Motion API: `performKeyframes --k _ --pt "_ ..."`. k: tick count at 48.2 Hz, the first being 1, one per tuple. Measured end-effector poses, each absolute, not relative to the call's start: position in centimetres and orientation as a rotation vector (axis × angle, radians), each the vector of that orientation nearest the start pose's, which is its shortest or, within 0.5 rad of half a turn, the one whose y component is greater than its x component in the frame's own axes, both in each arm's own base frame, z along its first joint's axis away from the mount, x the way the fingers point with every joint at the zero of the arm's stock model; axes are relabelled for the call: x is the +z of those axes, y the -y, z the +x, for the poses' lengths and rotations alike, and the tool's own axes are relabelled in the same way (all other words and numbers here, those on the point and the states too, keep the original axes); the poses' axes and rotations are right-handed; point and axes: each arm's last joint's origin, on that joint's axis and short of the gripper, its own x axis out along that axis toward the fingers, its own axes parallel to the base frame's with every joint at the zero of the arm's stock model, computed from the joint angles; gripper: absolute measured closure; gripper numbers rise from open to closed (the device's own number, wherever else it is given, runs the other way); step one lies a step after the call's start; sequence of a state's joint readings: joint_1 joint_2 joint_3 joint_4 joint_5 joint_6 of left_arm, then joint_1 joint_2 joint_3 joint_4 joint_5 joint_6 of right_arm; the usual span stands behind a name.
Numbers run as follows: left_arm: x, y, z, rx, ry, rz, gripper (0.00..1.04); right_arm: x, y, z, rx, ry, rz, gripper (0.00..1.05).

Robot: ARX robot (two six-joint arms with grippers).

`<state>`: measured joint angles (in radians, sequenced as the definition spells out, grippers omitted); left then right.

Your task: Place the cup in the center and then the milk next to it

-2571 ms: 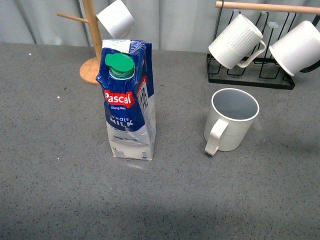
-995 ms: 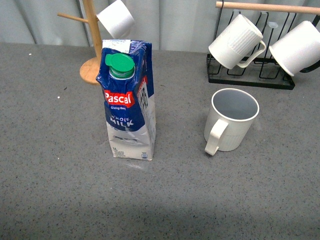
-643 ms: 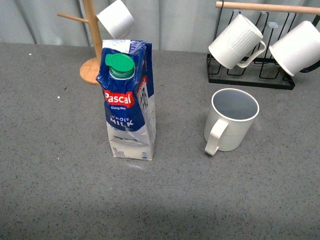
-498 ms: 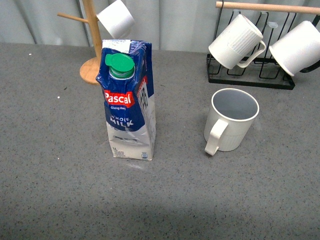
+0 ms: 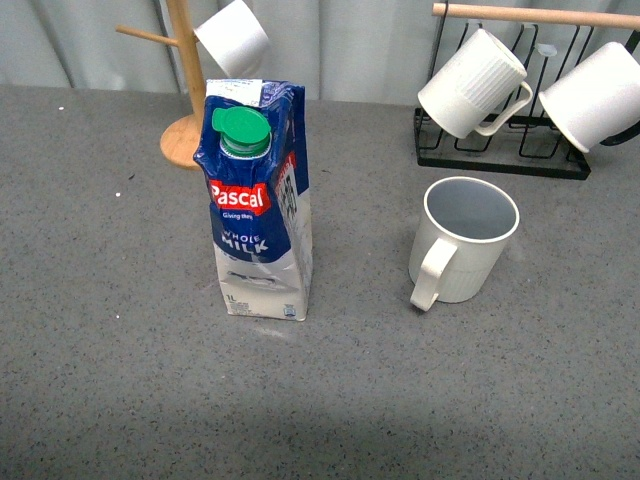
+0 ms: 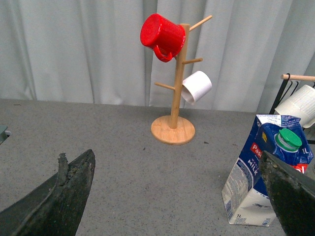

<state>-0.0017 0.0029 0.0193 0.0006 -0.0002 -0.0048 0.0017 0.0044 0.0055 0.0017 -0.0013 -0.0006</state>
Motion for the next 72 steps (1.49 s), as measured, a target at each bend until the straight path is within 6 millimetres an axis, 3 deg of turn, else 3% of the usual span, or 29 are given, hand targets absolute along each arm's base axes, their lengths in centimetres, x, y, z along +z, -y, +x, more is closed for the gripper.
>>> performKeyframes --k 11,18,25,30,36,53,72 --pt "17.0 0.0 9.7 -0.002 0.017 -0.005 0.06 16.5 0.0 9.8 0.003 0.003 -0.001 0.37" --pt "17.0 0.0 9.7 -0.002 0.017 -0.005 0.06 16.5 0.0 9.8 0.003 0.003 0.001 0.07" --pt "17.0 0.0 9.7 -0.003 0.014 -0.006 0.06 16.5 0.0 9.8 0.003 0.003 0.0 0.09" --pt "16.0 0.1 10.3 -0.072 -0.199 -0.047 0.06 16.5 0.0 9.8 0.003 0.003 0.0 0.09" --pt "16.0 0.4 11.8 -0.136 -0.241 -0.081 0.06 16.5 0.0 9.8 0.003 0.003 0.0 0.09" --pt "15.2 3.0 16.0 -0.198 -0.363 -0.065 0.06 16.5 0.0 9.8 0.003 0.004 0.0 0.09" --pt "14.0 6.5 19.2 -0.252 -0.427 -0.045 0.06 16.5 0.0 9.8 0.003 0.004 0.0 0.09"
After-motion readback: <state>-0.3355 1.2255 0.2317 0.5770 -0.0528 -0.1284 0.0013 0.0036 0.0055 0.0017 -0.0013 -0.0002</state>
